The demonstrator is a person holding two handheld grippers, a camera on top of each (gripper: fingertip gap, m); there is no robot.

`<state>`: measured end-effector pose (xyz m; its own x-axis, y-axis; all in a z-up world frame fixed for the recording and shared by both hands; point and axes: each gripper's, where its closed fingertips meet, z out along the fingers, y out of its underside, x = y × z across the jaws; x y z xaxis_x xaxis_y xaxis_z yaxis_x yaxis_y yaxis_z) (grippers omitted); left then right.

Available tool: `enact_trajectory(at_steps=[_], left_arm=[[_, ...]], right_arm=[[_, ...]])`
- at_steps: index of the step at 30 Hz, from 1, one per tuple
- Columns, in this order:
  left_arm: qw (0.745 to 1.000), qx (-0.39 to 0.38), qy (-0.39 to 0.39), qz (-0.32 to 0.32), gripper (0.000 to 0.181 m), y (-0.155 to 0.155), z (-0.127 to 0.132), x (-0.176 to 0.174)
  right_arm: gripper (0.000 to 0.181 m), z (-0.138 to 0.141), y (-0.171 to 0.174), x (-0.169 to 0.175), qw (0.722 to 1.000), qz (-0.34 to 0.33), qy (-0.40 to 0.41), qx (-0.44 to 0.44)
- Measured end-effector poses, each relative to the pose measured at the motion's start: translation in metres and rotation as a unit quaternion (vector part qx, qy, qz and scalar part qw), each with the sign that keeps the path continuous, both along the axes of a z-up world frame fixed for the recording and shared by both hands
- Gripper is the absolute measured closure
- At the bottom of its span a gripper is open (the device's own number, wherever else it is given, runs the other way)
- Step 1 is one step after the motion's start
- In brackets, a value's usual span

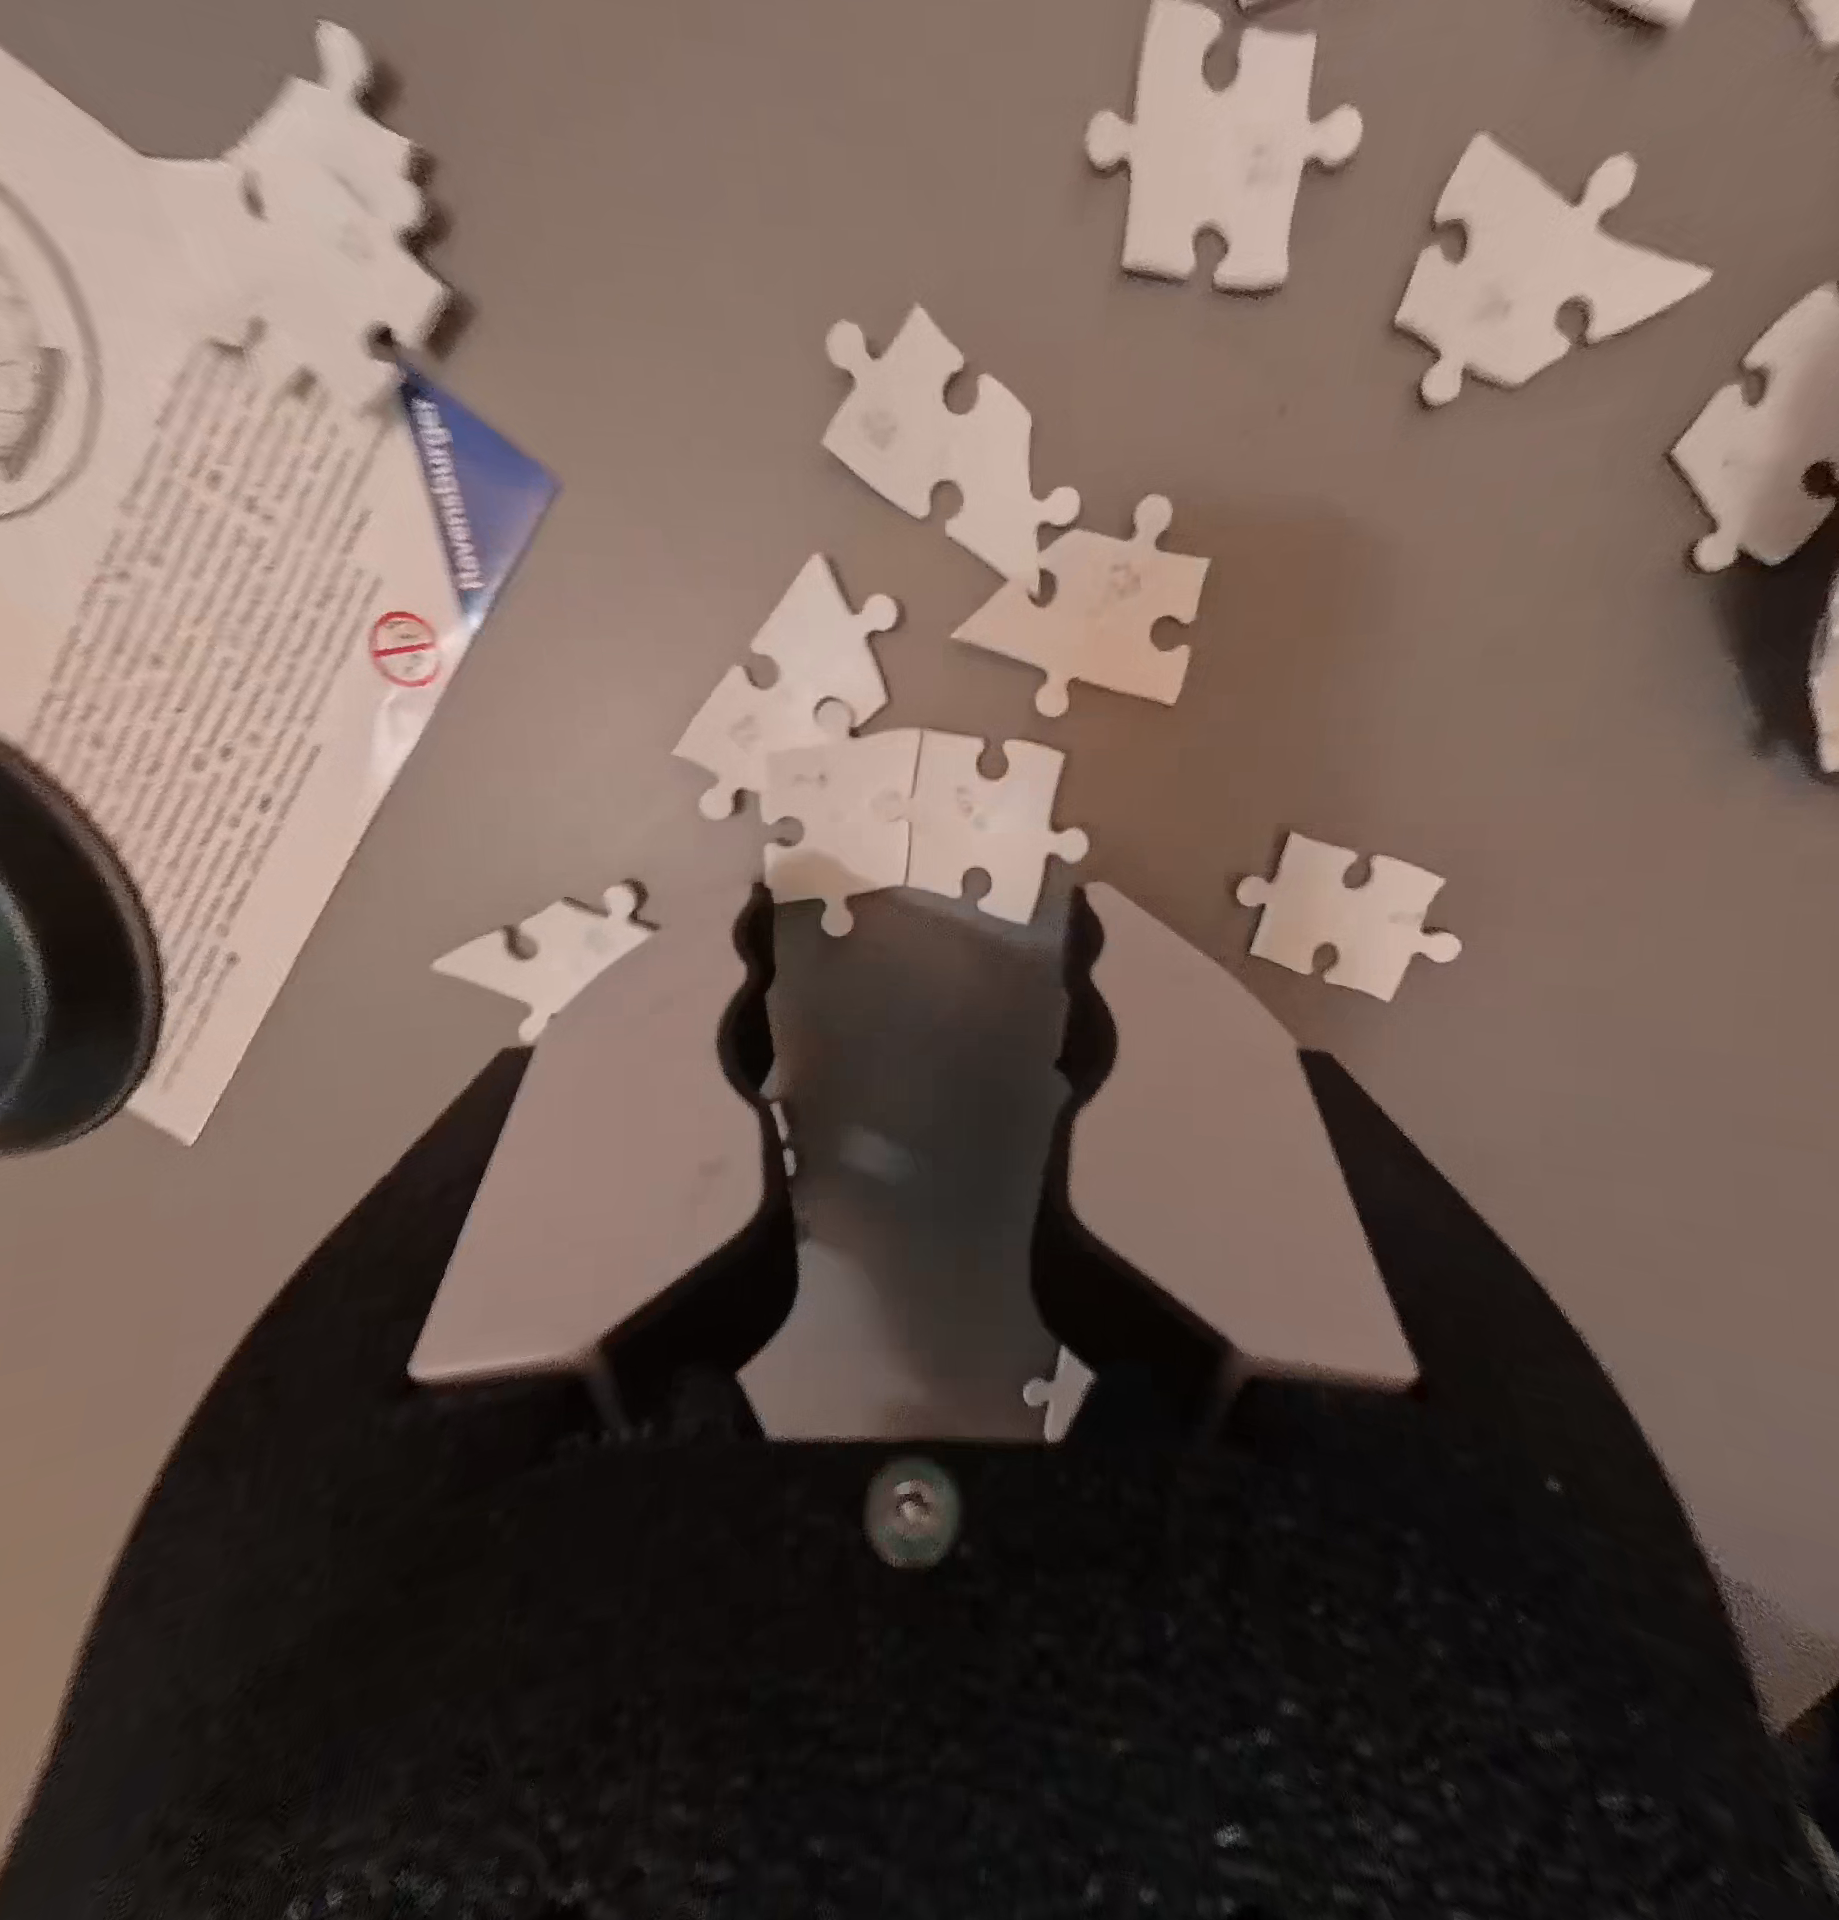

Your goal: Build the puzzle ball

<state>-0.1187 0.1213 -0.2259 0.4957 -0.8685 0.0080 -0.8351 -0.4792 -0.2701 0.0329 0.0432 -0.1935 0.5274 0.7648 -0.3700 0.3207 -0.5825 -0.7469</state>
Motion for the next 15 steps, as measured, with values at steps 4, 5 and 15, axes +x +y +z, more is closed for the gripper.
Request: enact_trajectory(at_steps=[4,5,15], left_arm=[[1.000,-0.002,0.016,0.010,0.133,0.007,-0.003,0.004],[1.000,0.000,0.023,0.003,0.134,0.009,-0.003,0.004],[0.995,0.010,0.001,-0.102,0.145,-0.022,-0.002,-0.005]], right_arm=[[0.178,0.000,-0.001,-0.001,1.000,0.001,-0.003,0.001],[0.178,0.000,-0.001,-0.001,1.000,0.001,-0.004,0.001],[0.178,0.002,-0.002,-0.003,1.000,0.006,-0.013,0.007]])
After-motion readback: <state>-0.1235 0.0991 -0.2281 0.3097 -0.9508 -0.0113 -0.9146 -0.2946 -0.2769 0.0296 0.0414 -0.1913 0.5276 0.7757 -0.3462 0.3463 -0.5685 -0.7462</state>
